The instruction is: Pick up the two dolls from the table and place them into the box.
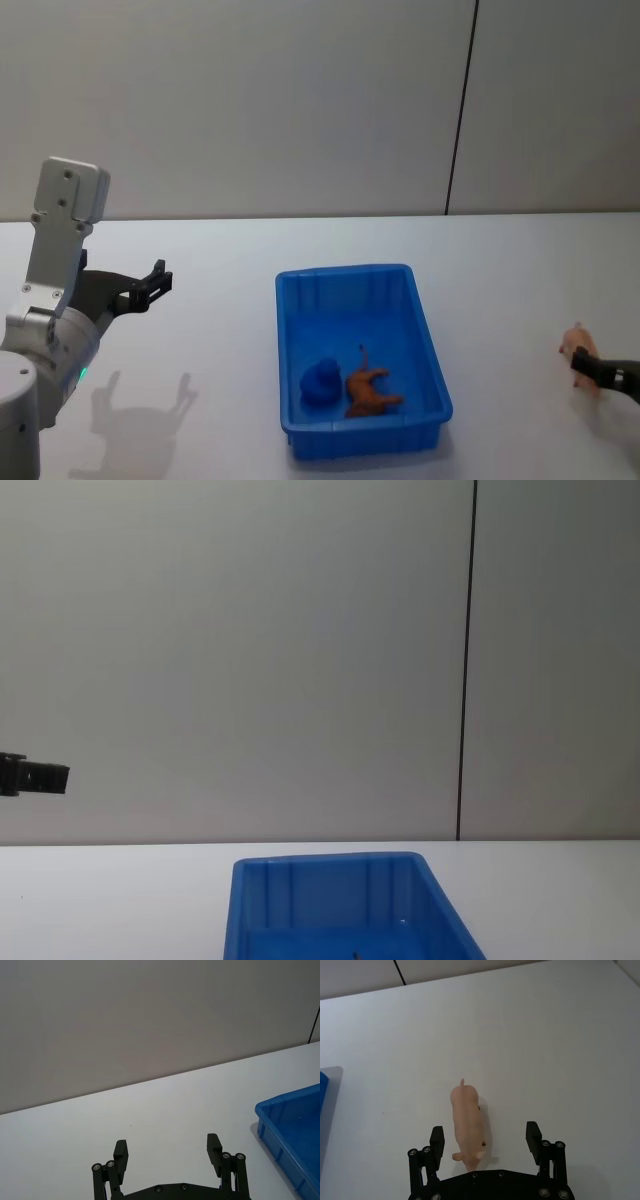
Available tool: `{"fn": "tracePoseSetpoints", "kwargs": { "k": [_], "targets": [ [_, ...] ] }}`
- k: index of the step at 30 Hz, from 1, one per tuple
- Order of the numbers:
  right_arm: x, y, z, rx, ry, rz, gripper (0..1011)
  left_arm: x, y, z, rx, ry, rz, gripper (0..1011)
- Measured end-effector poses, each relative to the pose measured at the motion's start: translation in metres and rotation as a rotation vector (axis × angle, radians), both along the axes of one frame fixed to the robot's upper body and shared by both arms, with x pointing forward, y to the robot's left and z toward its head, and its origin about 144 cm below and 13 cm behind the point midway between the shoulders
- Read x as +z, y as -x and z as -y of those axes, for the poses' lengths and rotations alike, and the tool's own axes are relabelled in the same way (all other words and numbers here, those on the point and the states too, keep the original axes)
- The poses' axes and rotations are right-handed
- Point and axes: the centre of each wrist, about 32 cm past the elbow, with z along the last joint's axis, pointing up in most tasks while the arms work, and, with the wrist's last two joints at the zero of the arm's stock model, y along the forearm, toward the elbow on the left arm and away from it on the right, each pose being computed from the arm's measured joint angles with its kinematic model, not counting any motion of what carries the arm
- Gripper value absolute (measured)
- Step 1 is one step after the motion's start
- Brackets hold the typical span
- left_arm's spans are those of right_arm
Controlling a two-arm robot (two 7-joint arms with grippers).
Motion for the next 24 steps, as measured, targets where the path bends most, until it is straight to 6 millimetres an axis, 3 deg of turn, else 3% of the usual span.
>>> {"fn": "tracePoseSetpoints", "kwargs": {
  "k": [16, 24],
  "targets": [
    [-0.013, -0.027, -0.003, 0.023, -0.001, -0.044, 1001, 0.000, 0.000, 0.000, 0.000, 0.000, 0.000, 1001],
    [-0.015, -0.034, -0.004, 0.031, -0.001, -0.054, 841, 0.000, 0.000, 0.000, 0.000, 0.000, 0.000, 1001]
  ]
}}
